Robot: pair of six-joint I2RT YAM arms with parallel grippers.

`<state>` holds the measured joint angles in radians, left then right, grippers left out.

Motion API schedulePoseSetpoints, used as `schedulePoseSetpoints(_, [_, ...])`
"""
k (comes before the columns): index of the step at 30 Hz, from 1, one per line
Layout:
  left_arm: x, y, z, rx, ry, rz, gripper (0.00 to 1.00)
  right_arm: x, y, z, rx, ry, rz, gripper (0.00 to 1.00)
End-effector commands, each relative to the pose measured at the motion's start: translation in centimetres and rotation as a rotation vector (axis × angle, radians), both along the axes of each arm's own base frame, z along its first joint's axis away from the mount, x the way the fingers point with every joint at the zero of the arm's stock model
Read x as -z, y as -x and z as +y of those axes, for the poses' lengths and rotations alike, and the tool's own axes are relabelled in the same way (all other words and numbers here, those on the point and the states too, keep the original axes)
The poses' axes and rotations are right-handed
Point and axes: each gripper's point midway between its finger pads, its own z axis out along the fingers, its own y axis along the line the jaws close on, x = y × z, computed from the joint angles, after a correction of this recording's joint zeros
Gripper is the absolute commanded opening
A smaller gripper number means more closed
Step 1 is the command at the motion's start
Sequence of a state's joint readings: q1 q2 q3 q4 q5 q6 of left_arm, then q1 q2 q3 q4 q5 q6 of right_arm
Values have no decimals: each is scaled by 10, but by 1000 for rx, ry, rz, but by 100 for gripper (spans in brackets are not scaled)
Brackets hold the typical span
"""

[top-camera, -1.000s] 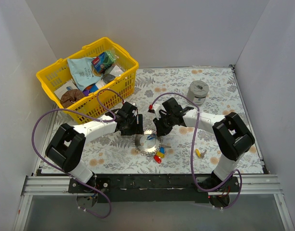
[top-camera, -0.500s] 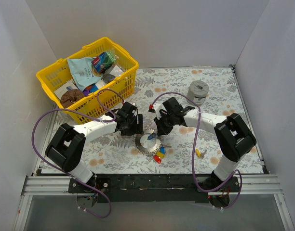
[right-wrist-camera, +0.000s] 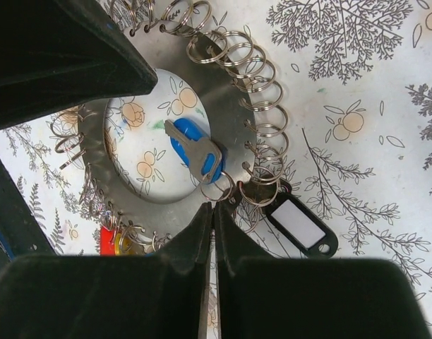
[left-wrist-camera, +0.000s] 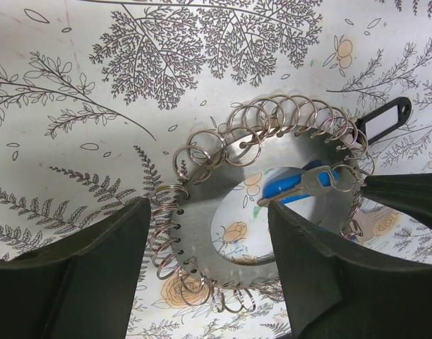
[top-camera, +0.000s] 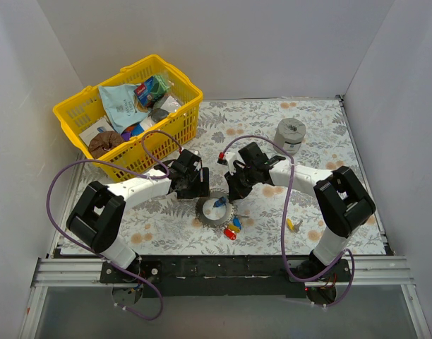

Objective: Put the keys on the keyring

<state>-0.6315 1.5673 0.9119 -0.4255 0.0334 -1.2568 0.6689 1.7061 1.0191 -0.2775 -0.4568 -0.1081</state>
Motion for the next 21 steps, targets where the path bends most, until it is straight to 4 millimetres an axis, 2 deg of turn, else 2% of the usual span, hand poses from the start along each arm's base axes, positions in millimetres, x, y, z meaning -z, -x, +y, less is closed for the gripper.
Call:
schedulePoseSetpoints(1, [-17, -8, -6, 0, 30, -48, 67, -15, -13, 11, 23, -45, -36, 13])
schedulePoseSetpoints(7, [-15, -7, -5, 1, 27, -46, 67, -25, -22, 6, 50, -33, -101, 36])
schedulePoseSetpoints(11, [-15, -7, -5, -1, 28, -47, 67, -28, -24, 2, 62, -27, -135, 47])
schedulePoseSetpoints(13, [-14, -6, -5, 0, 27, -44, 67, -29, -24, -1, 60, -23, -147, 51])
schedulePoseSetpoints(21, [-12, -6, -4, 0, 26, -41, 67, -19, -15, -11, 24, 12, -155, 52])
